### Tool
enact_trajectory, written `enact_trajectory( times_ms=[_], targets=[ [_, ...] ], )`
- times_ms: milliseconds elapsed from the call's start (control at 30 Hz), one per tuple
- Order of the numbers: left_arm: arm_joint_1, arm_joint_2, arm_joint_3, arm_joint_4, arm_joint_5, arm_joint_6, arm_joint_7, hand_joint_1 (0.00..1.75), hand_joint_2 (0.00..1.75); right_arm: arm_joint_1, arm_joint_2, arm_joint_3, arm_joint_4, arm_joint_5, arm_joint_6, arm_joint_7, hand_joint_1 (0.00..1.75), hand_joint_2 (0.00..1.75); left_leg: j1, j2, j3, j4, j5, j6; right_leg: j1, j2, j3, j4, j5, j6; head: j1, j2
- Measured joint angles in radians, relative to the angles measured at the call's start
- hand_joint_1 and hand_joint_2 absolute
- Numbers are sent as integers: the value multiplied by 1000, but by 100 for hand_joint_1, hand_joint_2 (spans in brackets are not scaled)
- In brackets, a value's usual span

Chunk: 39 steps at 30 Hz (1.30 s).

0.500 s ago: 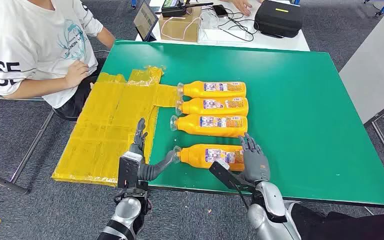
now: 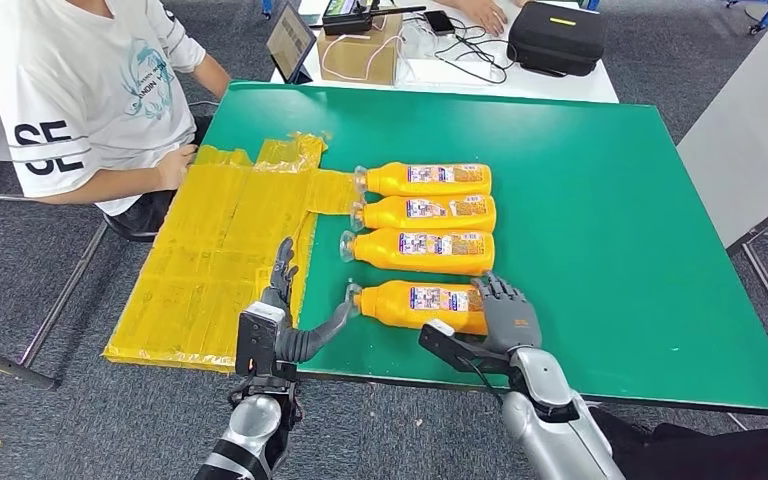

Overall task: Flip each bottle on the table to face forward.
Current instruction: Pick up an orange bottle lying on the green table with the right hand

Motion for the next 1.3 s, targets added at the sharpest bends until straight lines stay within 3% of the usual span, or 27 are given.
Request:
enact_trajectory(
  times_ms=[133, 267, 467, 733, 933, 1300],
  targets=[
    [0, 0, 3, 0, 6, -4, 0, 0, 175, -16, -8, 5, 11, -37, 12, -13, 151, 175, 0, 0, 3, 0, 0, 0, 0, 0, 3, 0, 0, 0, 0, 0],
    [-2, 0, 5, 0, -2, 9, -1, 0, 175, -20, -16, 3, 12, -127, 29, -53, 173, 175, 0, 0, 4, 0, 0, 0, 0, 0, 4, 0, 0, 0, 0, 0],
    [-21, 7, 9, 10, -40, 38, -7, 0, 175, -3, -15, -10, -15, -266, 12, -126, 175, 175, 0, 0, 5, 0, 0, 0, 1, 0, 5, 0, 0, 0, 0, 0],
    [-48, 25, 23, 23, -86, 51, -1, 0, 175, 84, 51, -45, -133, -422, -92, -214, 175, 175, 1, 0, 2, 0, 0, 0, 1, 0, 3, 0, 0, 0, 0, 0],
    [-64, 34, 30, 25, -72, -22, 30, 0, 175, 111, 111, -62, -197, -530, -149, -279, 174, 175, 0, 0, 1, 0, 0, 0, 1, 0, 2, 0, 0, 0, 0, 0],
    [-65, 34, -5, 10, -6, -174, 90, 0, 175, 95, 155, -66, -194, -590, -153, -320, 174, 175, 0, 0, 1, 0, 0, 0, 1, 0, 2, 0, 0, 0, 0, 0]
  ],
)
